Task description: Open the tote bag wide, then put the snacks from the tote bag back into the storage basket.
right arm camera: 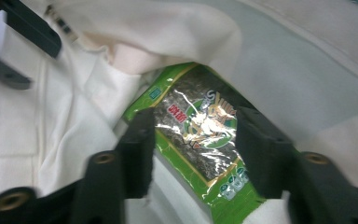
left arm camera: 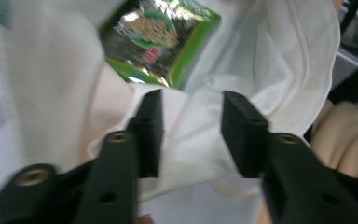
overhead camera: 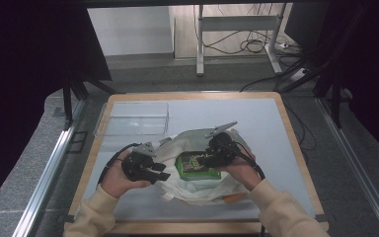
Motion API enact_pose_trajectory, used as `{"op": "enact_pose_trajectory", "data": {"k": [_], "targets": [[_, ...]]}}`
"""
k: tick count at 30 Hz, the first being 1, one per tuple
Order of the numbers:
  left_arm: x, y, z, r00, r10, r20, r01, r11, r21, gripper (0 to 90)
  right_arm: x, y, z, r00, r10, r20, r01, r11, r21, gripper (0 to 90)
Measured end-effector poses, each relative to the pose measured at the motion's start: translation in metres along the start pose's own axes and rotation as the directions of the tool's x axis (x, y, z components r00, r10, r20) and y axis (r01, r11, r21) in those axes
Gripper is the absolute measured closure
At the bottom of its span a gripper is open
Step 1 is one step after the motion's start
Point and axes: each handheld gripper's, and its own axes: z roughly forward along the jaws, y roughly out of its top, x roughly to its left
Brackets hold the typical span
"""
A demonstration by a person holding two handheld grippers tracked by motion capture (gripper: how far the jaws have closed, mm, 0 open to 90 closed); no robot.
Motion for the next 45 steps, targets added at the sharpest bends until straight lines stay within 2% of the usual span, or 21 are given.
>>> {"op": "enact_pose_trajectory", "data": {"k": [4, 8, 13, 19, 26, 28, 30, 34, 39, 45], "targets": [[0.002, -0.001, -0.002, 0.9996, -0.016, -0.024, 0.016, 0.9998, -0.016, 43.1, -0.002, 0.002, 0.0, 0.999, 0.043, 0.013, -0.043, 0.999, -0.013, 37.0], [0.005, -0.002, -0.004, 0.9993, -0.024, -0.027, 0.024, 0.9995, -0.022, 39.1, -0.004, 0.003, 0.0, 0.998, 0.063, 0.008, -0.063, 0.9979, -0.011, 35.8], [0.006, -0.003, -0.006, 0.9991, -0.031, -0.029, 0.03, 0.9989, -0.035, 34.7, -0.009, 0.003, 0.002, 0.9941, 0.105, 0.027, -0.105, 0.9944, 0.0, 34.4], [0.007, -0.002, -0.005, 0.9992, -0.022, -0.034, 0.021, 0.9994, -0.028, 32.5, -0.013, 0.007, 0.008, 0.9889, 0.139, 0.055, -0.14, 0.9897, 0.03, 32.8], [0.009, -0.002, -0.006, 0.9989, -0.024, -0.041, 0.023, 0.9993, -0.03, 32.3, -0.011, 0.017, 0.019, 0.987, 0.141, 0.077, -0.147, 0.9866, 0.071, 30.8], [0.009, -0.002, -0.006, 0.9989, -0.024, -0.041, 0.022, 0.9993, -0.03, 32.3, -0.01, 0.018, 0.026, 0.9867, 0.138, 0.085, -0.147, 0.9841, 0.101, 29.5], [0.008, -0.002, -0.005, 0.9989, -0.023, -0.041, 0.022, 0.9993, -0.029, 32.3, -0.012, 0.018, 0.032, 0.9843, 0.143, 0.104, -0.155, 0.98, 0.125, 29.2], [0.008, -0.002, -0.005, 0.999, -0.02, -0.04, 0.019, 0.9995, -0.026, 32.3, -0.018, 0.011, 0.042, 0.9745, 0.185, 0.127, -0.205, 0.9633, 0.173, 29.3], [0.007, -0.002, -0.002, 0.9991, -0.014, -0.04, 0.014, 0.9997, -0.019, 32.3, -0.019, 0.001, 0.049, 0.9695, 0.193, 0.151, -0.225, 0.9465, 0.232, 29.4], [0.007, -0.002, -0.002, 0.9991, -0.011, -0.041, 0.011, 0.9998, -0.019, 32.3, -0.03, -0.008, 0.058, 0.9506, 0.234, 0.204, -0.284, 0.9207, 0.268, 28.6]]}}
